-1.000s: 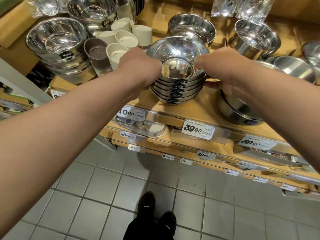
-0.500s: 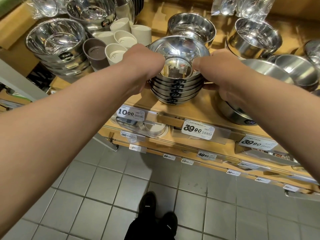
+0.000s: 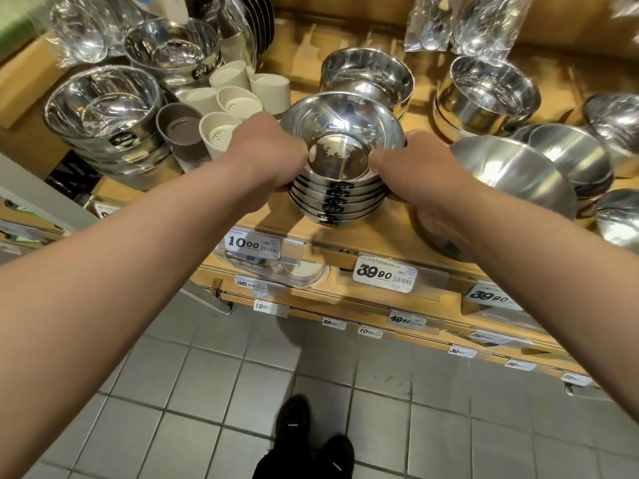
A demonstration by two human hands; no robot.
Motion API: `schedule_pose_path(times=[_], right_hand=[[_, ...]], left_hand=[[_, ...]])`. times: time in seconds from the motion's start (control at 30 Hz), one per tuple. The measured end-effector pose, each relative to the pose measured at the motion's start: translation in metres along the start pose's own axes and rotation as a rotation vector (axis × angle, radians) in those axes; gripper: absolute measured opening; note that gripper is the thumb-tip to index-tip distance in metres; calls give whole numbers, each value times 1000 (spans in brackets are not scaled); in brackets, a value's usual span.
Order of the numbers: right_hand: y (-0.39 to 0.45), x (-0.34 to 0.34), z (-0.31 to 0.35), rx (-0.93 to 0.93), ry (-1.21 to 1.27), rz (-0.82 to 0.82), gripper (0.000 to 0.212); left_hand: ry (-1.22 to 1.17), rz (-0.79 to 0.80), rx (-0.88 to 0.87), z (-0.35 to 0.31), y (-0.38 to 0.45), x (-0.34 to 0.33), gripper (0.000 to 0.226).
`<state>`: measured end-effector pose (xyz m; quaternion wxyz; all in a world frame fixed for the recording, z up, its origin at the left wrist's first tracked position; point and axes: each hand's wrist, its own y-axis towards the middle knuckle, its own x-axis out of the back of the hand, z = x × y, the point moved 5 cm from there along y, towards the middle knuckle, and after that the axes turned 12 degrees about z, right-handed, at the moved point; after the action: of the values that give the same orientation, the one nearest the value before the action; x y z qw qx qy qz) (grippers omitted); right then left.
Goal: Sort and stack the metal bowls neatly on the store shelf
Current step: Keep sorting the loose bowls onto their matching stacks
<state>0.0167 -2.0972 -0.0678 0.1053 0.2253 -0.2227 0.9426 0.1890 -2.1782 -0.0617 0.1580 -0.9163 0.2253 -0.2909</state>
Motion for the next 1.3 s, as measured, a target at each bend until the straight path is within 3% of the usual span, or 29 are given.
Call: schedule_pose_path(times=[0.27,0.43,0.6,0.73,0.9,1.07,1.3], right_hand=[[-9,9,7,-49,-82,-7,26],[-48,34,15,-14,-66,-101,50],[-79,59,20,33,0,-86,34],[-47,78,29,10,82,-36,17],[23,87,26,-63,114,-79,26],[93,72,18,-146,115,-21,19],[123,66,7,-237,14,-18,20]], left_hand=[[-5,-16,-36,-2,-14,8,18],[159,-174,-139,-17,-48,26,9],[177,-157,-228,-26,-85,31,9],[84,-142,-218,-33,-83,35,9],[31,-118,-175,-38,-51,45,10],[14,-87,-114,-41,-9,52,10],[-13,-33,-54,-41,15,54,14]])
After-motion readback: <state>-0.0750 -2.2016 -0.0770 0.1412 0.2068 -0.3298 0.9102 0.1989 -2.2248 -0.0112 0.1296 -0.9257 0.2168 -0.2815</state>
